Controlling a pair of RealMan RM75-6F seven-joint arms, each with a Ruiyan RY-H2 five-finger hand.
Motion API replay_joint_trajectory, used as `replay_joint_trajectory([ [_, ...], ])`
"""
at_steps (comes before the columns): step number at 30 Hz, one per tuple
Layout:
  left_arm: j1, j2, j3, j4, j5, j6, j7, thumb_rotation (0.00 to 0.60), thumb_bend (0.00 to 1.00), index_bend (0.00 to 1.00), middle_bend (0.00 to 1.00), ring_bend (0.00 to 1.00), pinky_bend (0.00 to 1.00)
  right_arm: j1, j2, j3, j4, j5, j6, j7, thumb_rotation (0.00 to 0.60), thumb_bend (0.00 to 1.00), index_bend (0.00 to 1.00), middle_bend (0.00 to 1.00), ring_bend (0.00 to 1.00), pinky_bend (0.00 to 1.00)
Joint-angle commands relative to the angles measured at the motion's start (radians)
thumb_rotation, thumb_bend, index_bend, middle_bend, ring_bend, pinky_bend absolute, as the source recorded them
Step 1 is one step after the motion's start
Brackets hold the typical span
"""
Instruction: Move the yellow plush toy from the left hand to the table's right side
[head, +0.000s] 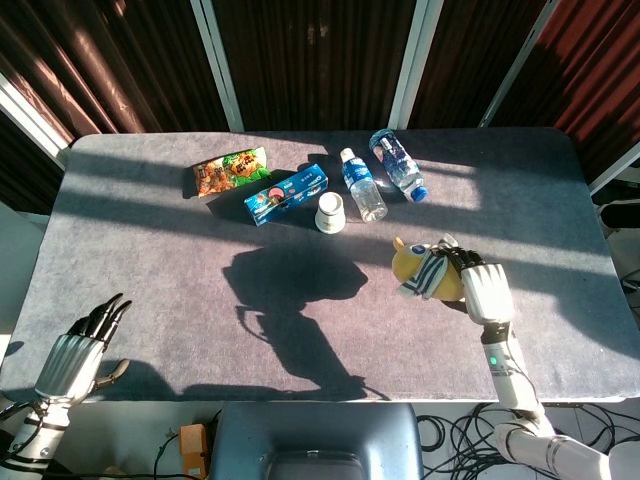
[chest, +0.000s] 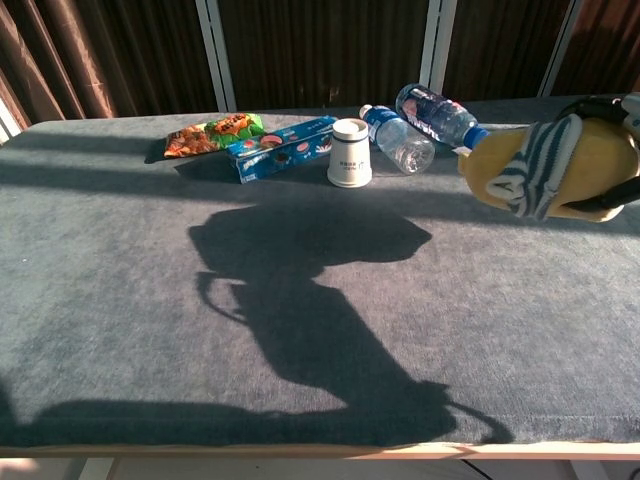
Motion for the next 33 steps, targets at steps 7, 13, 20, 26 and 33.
replay_joint_trajectory([
  [7, -0.005, -0.003, 0.001, -0.006, -0.009, -0.025, 0.014, 0.6, 0.28, 0.02, 0.03, 0.12, 0.3, -0.016, 0.064, -0.068, 0.083, 0.012, -0.157, 0.211, 0.6, 0.17, 0.21, 0.14, 0.09, 0.13],
  [13, -0.006, -0.005, 0.0, -0.006, -0.011, -0.032, 0.019, 0.6, 0.28, 0.02, 0.03, 0.12, 0.3, -0.04, 0.093, -0.086, 0.047, -0.004, -0.127, 0.185, 0.6, 0.09, 0.01, 0.0, 0.0, 0.05],
  [20, -0.004, -0.006, -0.001, -0.006, -0.012, -0.033, 0.027, 0.6, 0.27, 0.02, 0.03, 0.12, 0.3, -0.113, 0.212, -0.13, -0.195, -0.052, -0.009, 0.01, 0.6, 0.01, 0.0, 0.0, 0.0, 0.04],
  [26, 0.007, -0.004, 0.0, -0.006, -0.01, -0.016, 0.036, 0.6, 0.27, 0.02, 0.03, 0.12, 0.3, -0.237, 0.383, -0.198, -0.52, -0.039, 0.097, -0.219, 0.6, 0.01, 0.0, 0.0, 0.0, 0.04],
  [33, 0.03, 0.005, 0.016, -0.02, 0.01, 0.012, 0.065, 0.6, 0.28, 0.02, 0.03, 0.12, 0.3, -0.357, 0.398, -0.217, -0.569, -0.108, 0.297, -0.258, 0.6, 0.01, 0.0, 0.0, 0.0, 0.04],
])
